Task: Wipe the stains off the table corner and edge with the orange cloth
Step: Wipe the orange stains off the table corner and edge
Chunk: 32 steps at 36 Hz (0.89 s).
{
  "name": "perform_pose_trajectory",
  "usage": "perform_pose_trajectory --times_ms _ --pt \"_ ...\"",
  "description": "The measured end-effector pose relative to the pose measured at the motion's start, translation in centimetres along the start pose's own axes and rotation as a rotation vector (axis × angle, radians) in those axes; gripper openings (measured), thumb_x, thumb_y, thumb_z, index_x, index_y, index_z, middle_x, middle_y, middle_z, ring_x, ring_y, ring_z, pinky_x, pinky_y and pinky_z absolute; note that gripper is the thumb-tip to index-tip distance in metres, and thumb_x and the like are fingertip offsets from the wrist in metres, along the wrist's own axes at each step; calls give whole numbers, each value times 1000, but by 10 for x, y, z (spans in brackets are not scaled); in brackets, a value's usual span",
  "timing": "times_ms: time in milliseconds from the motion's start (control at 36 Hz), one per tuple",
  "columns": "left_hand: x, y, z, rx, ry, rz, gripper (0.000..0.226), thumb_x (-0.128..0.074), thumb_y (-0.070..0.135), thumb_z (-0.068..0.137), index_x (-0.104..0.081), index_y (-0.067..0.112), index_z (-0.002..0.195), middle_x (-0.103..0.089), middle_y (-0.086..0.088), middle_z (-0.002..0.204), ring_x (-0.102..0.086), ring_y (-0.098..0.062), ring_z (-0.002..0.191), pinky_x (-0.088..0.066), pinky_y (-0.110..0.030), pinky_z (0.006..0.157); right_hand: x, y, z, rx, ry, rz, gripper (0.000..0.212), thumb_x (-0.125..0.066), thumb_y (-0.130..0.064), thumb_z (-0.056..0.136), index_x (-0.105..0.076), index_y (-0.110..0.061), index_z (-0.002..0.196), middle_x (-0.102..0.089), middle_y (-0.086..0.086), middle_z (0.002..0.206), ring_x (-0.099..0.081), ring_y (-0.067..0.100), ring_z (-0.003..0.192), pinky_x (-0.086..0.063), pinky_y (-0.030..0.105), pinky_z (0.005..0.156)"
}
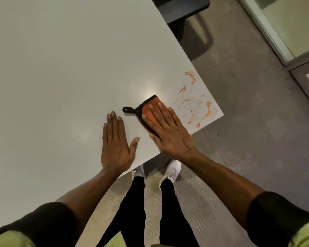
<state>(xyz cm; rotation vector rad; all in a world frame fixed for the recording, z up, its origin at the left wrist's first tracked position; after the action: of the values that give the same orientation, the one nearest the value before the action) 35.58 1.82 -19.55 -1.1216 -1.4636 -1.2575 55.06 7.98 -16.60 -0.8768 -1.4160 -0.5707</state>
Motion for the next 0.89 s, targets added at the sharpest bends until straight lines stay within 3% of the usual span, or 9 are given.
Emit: perform_pose_trajectory --times_ms 139,333,472,611,722,833,889 --pt "-1 -1 0 1 6 10 95 -30 68 113 0 8 181 11 -12 190 7 -30 177 5 -43 143 2 -4 2 -82 -7 68 69 -34 -43 113 -6 -21 172 2 10 181 4 33 168 -11 54 136" --pt "0 0 -2 -8 -5 -11 95 -30 67 113 -1 6 180 11 -13 189 7 -31 177 -7 -53 143 -3 -20 -28 -64 -70 50 79 -41 -38 109 3 -16 171 12 13 180 10 35 167 -11 51 136" --pt "-1 -1 -1 -12 16 -9 95 -32 66 112 0 7 180 10 -12 190 6 -31 177 -2 -48 144 -3 -17 -16 -72 9 39 79 -45 -35 107 -3 -16 172 8 14 179 7 36 167 -3 49 136" --pt "0 -1 -1 3 19 -3 96 -38 65 111 -1 9 181 10 -10 190 7 -29 177 4 -42 143 6 0 36 -128 44 125 72 -40 -23 109 -5 -14 172 2 15 180 5 36 167 -11 54 136" --pt "2 0 -1 19 13 -26 97 -36 67 110 -1 11 181 11 -7 190 7 -28 177 1 -44 144 9 6 54 -186 29 127 70 -38 -23 111 -4 -13 172 4 13 180 7 35 167 -9 53 136" --pt "4 0 -2 5 15 -34 97 -39 65 111 -1 9 181 10 -9 190 6 -29 178 2 -42 144 4 -9 16 -161 41 113 86 -53 -29 105 -1 -13 171 7 16 180 8 35 167 -10 53 137" --pt "3 0 -1 -3 20 -38 97 -41 63 111 -2 8 181 9 -10 190 4 -30 178 0 -43 144 1 -19 -16 -152 87 136 87 -60 -19 101 -10 -12 171 -2 17 180 0 37 168 -17 55 135"
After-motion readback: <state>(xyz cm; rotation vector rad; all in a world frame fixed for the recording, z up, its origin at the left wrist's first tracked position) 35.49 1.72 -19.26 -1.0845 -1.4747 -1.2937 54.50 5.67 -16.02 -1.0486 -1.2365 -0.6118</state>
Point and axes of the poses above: each hand's wrist, its own z-axis towards the middle knuckle, its own x-axis out of the back of the hand, y = z × x, the point moved 6 cm from there along z, towards the middle knuckle
